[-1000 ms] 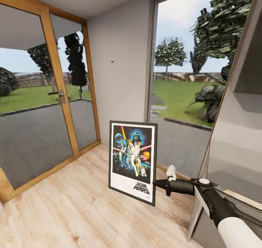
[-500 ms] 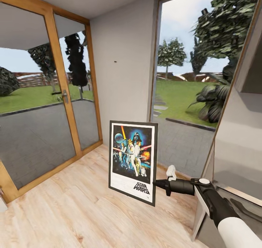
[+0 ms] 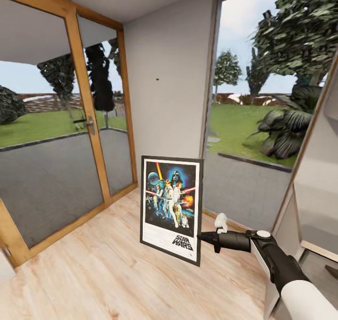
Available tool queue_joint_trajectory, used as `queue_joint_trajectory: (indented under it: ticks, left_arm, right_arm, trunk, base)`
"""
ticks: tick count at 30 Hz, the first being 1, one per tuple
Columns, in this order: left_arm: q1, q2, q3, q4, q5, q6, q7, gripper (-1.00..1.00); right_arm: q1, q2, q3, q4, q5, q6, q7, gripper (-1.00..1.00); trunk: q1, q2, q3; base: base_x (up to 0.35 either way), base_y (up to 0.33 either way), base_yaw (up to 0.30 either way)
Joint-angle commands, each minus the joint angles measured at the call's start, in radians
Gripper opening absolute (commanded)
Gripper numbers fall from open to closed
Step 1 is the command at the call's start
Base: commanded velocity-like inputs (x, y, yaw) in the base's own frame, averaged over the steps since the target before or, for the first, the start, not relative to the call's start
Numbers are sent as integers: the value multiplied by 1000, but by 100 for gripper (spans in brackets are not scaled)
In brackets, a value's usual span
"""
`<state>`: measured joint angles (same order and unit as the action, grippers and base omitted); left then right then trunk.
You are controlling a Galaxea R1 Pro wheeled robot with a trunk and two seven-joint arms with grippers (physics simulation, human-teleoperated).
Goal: Pick up the poster from the kitchen countertop and hang it on one of the wall nails in the kitchen.
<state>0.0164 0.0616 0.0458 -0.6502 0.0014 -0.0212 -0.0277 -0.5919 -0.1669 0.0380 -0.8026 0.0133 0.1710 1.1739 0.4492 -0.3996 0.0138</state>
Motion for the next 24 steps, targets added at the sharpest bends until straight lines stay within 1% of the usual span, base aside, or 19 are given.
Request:
queue_joint_trajectory:
  ticks: [1,24]
  left_arm:
    - [0,0,2,0,0,-2,-3,100]
    - [0,0,2,1,0,-3,-3,100]
  right_arm:
    - [0,0,1,-1,0,11,4,-100]
    - [0,0,1,-1,2,11,4,-100]
  trunk:
    - [1,0,0]
    - [1,0,0]
  base:
    - [252,259,0]
    - [271,240,0]
